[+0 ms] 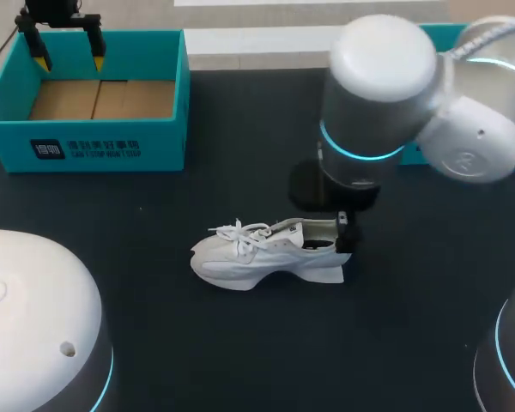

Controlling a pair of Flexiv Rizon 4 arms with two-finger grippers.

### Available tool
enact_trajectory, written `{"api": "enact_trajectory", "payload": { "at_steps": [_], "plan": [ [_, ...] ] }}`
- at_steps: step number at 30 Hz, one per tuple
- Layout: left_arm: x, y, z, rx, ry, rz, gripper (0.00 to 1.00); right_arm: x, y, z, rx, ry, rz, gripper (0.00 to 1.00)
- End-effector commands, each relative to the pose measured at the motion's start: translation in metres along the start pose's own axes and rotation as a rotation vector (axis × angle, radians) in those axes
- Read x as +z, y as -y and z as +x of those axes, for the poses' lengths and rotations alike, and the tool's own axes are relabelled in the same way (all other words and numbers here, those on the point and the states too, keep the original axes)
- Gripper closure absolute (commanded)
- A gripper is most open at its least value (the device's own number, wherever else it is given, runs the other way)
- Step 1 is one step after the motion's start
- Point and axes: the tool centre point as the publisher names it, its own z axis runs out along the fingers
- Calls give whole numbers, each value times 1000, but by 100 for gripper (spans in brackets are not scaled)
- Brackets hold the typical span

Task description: Take the shoe out of the shoebox, open the shoe tongue, remove and reinsert the insole, then place the shoe into the shoebox

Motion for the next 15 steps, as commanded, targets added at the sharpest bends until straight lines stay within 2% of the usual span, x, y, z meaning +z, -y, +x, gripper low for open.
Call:
{"api": "enact_trajectory", "payload": {
  "at_steps": [1, 15],
  "plan": [
    [0, 0, 0, 0, 1, -1, 0, -2, 43, 0, -12, -26, -170, 0],
    [0, 0, 0, 0, 1, -1, 0, -2, 43, 0, -12, -26, -170, 0]
  ]
}}
